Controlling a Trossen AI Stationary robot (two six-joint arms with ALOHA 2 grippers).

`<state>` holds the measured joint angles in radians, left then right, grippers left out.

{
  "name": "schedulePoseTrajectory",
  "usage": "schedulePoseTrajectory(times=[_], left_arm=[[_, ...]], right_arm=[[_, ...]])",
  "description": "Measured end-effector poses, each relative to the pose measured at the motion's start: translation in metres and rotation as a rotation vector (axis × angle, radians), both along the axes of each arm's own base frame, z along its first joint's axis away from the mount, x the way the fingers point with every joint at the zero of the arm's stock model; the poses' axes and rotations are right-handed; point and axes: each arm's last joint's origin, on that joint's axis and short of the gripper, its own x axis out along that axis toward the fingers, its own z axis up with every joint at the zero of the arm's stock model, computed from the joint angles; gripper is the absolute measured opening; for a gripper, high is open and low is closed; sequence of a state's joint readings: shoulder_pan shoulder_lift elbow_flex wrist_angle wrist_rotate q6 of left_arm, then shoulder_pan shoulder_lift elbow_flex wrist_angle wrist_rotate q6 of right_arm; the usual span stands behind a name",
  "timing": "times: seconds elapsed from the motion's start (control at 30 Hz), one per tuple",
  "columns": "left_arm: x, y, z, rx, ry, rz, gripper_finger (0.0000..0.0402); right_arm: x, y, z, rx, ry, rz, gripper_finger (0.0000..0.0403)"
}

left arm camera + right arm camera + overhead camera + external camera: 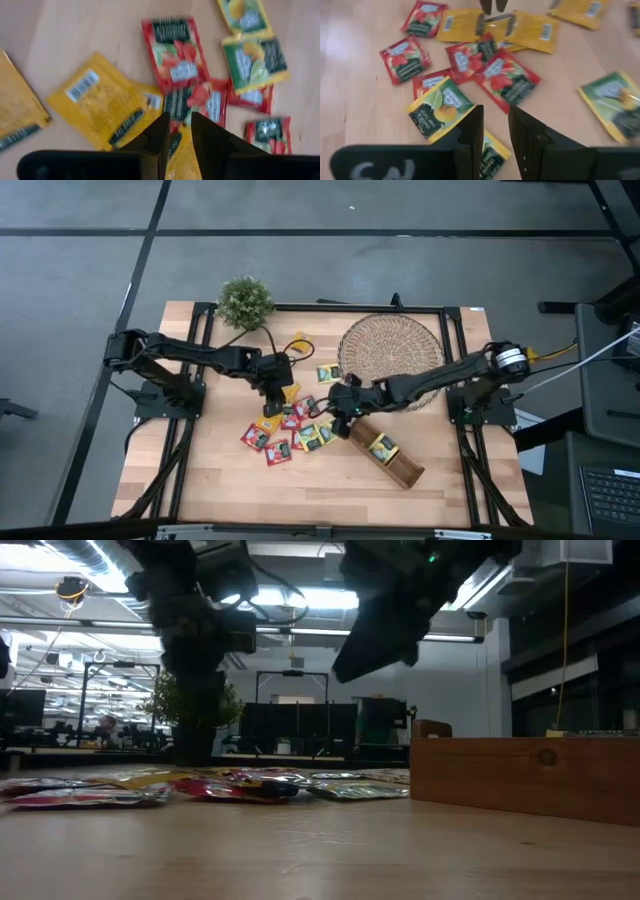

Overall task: Pick & Place Tea
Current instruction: Put the red tea bag into the left slot of the wooden organizer

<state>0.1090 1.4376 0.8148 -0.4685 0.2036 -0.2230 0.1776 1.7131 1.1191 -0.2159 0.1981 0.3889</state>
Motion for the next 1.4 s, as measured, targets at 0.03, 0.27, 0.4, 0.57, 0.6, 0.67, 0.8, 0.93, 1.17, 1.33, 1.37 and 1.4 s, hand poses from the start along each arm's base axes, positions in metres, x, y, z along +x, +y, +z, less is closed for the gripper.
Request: schedulePoseTrajectory(times=[0.03,0.27,0.4,0.57,0.6,0.67,0.8,0.93,1.17,1.33,1.37,1.4], left_arm=[[0.0,-0.001,-0.001,0.001,0.0,-0.003,0.0075],[0.0,0.003,-0.001,0.146,0.006,0.069,0.0079],[0.008,0.004,0.001,0.162,-0.079,0.081,0.0075],[0.019,0.0,-0.001,0.113,-0.158,0.039,0.0075],[0.02,0.0,-0.002,0.112,-0.151,0.035,0.0074],[0.021,-0.001,-0.006,0.115,-0.138,0.031,0.0073],[0.023,-0.001,-0.015,0.12,-0.105,0.017,0.0068],[0.024,0.001,-0.023,0.139,-0.072,-0.021,0.006],[0.027,0.002,-0.037,0.096,-0.038,-0.086,0.0043],[0.029,0.001,-0.052,0.099,0.012,-0.114,0.0032],[0.03,0.001,-0.055,0.096,0.016,-0.117,0.003],[0.031,0.001,-0.056,0.095,0.018,-0.12,0.0028]], right_arm=[[0.003,-0.002,-0.003,0.008,-0.003,0.01,0.0092],[0.018,-0.03,-0.024,0.085,0.008,0.028,0.0092],[0.021,-0.044,-0.034,0.122,0.035,0.014,0.0092],[0.022,-0.047,-0.034,0.131,0.029,0.003,0.0092],[0.022,-0.047,-0.034,0.132,0.028,0.003,0.0092],[0.022,-0.047,-0.033,0.138,0.025,-0.003,0.0092],[0.022,-0.048,-0.033,0.144,0.024,-0.011,0.0092],[0.023,-0.054,-0.033,0.149,0.016,-0.026,0.0092],[0.023,-0.061,-0.033,0.192,0.016,-0.047,0.0092],[0.023,-0.061,-0.033,0.213,0.015,-0.068,0.0092],[0.023,-0.061,-0.033,0.219,0.015,-0.074,0.0092],[0.023,-0.061,-0.033,0.228,0.015,-0.078,0.0092]])
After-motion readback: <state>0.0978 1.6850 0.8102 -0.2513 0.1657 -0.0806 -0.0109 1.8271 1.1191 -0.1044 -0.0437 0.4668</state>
